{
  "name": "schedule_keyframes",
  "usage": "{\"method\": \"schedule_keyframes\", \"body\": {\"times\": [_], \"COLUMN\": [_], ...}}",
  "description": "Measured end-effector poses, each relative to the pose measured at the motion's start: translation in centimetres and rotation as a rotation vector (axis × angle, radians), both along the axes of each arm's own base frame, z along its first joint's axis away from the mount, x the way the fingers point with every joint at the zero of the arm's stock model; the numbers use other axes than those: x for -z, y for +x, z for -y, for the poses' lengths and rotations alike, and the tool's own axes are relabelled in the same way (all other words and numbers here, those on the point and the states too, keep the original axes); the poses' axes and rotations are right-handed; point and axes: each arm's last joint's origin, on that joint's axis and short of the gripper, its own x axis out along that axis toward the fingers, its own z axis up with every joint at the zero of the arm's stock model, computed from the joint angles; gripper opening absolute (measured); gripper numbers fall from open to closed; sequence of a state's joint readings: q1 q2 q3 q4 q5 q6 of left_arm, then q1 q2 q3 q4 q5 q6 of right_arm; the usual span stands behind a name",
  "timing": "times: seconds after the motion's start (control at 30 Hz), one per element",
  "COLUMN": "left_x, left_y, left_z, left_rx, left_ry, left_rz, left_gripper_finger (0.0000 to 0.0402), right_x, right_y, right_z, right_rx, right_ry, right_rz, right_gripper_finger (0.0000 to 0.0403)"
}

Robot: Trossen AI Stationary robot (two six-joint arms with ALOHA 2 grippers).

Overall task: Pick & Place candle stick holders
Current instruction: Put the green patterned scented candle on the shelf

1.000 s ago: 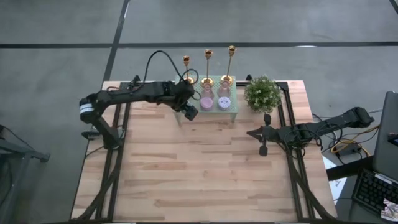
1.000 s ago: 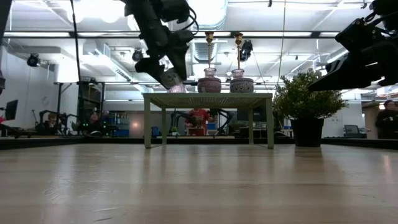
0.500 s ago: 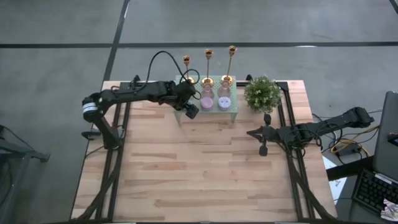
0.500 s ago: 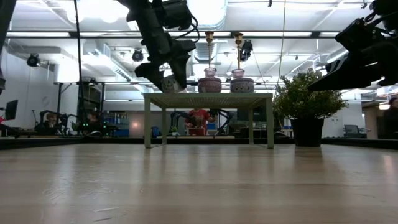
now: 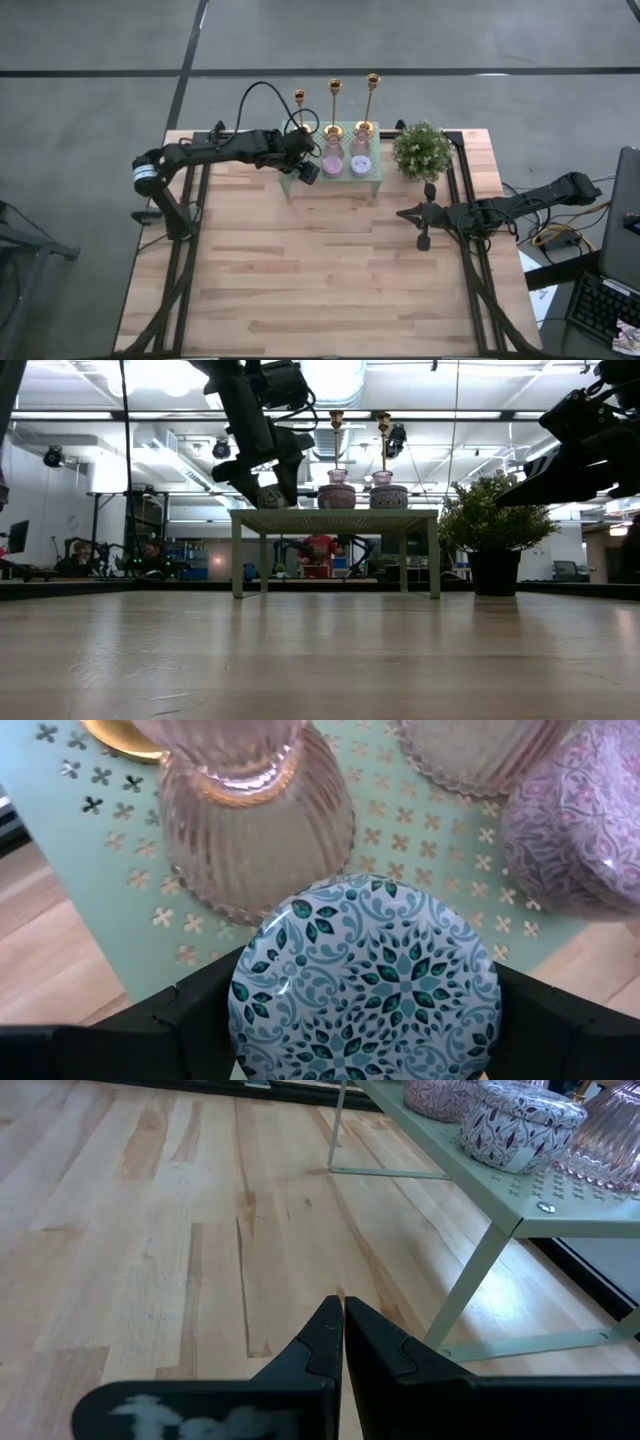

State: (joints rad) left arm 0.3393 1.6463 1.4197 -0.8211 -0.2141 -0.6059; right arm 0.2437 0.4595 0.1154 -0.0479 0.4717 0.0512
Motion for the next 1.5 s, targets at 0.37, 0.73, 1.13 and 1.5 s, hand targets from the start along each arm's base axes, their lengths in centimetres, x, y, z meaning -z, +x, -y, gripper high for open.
{"method": "schedule_keyframes", "body": {"times": [0.37, 0.73, 1.13, 1.5], "left_x": [0.0, -0.01, -0.08, -0.08], "left_y": [0.04, 0.07, 0.17, 0.17], "left_z": [0.04, 0.05, 0.03, 0.01], "left_rx": [0.007, 0.007, -0.027, -0.171], "left_ry": [-0.007, -0.006, -0.019, -0.079], "left_rz": [0.005, 0.009, 0.035, 0.095], "left_gripper_finger": [0.0318, 0.0318, 0.0318, 0.0318], "right_x": [0.0, 0.0, 0.0, 0.0], "right_y": [0.0, 0.0, 0.0, 0.0], "right_z": [0.0, 0.0, 0.0, 0.0], "right_rx": [0.0, 0.0, 0.0, 0.0], "right_ry": [-0.001, -0.001, -0.001, -0.001], "right_rz": [0.0, 0.0, 0.0, 0.0], "right_gripper_finger": [0.0008, 0.0008, 0.0008, 0.0008]}}
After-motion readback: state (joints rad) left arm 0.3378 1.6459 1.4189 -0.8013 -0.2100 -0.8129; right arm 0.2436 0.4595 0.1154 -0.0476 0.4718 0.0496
